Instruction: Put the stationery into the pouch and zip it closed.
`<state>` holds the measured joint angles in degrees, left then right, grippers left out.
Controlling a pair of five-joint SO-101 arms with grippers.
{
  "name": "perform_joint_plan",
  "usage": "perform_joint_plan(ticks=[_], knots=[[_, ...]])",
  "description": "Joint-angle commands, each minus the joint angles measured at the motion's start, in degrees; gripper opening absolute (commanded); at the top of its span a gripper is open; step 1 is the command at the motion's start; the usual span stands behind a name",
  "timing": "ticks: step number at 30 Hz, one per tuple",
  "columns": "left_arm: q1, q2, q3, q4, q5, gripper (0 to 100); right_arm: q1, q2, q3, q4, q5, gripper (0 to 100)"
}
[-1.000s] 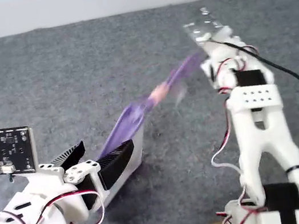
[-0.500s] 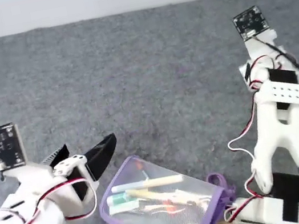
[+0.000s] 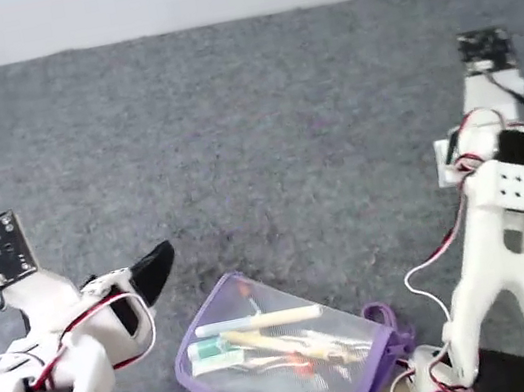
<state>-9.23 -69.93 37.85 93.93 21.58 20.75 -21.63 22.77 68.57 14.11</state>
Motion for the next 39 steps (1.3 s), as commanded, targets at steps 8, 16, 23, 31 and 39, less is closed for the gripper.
perform_joint_plan(ticks=[8, 16, 23, 31, 39], knots=[[-6.3, 0.4, 0.1, -0.1, 0.6, 35, 13.7, -11.7, -1.1, 12.4, -1.8, 0.8], [1.8, 0.0, 4.3, 0.1, -1.4, 35, 23.8, -16.0, -1.1, 2.8, -9.8, 0.9], [10.6, 0.4, 4.9, -0.2, -1.7, 35, 25.5, -16.0, -1.2, 2.6, -13.9, 0.9], [25.1, 3.3, 13.3, -7.6, -1.9, 25, 22.5, -20.6, -1.1, 13.1, -13.8, 0.9], [30.2, 18.4, 18.4, -16.4, -5.6, 15, 12.8, -26.7, 1.6, 15.5, -14.2, 0.9]])
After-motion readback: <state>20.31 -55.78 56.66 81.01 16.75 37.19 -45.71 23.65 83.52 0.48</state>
